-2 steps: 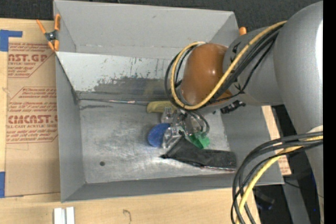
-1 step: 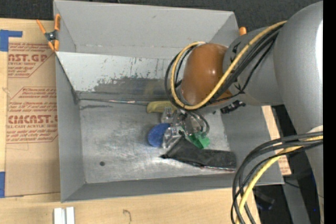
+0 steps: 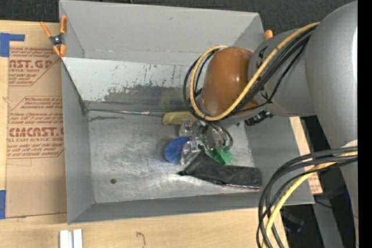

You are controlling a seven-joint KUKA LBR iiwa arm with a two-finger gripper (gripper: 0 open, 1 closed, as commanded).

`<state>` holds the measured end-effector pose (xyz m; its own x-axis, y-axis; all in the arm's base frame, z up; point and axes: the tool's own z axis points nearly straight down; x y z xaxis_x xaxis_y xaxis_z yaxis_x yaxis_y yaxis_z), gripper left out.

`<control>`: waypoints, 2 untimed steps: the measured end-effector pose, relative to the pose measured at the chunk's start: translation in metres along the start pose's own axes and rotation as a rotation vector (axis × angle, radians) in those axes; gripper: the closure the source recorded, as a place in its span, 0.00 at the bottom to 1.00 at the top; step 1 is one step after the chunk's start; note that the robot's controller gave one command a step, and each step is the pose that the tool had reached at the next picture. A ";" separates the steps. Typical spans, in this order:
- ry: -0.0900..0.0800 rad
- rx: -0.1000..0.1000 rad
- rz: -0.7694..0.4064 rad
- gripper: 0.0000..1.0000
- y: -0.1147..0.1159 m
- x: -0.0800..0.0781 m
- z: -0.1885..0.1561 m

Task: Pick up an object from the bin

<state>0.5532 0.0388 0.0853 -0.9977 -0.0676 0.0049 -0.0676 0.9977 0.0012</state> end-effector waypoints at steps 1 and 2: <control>0.004 0.000 0.000 1.00 0.000 0.002 -0.021; -0.003 0.000 0.000 1.00 0.000 0.000 -0.039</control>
Offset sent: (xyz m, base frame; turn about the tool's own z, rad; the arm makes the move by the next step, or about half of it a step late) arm -0.0001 0.0001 0.0833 0.0000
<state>0.5537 0.0390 0.1245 -0.9977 -0.0676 0.0016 -0.0676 0.9977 0.0009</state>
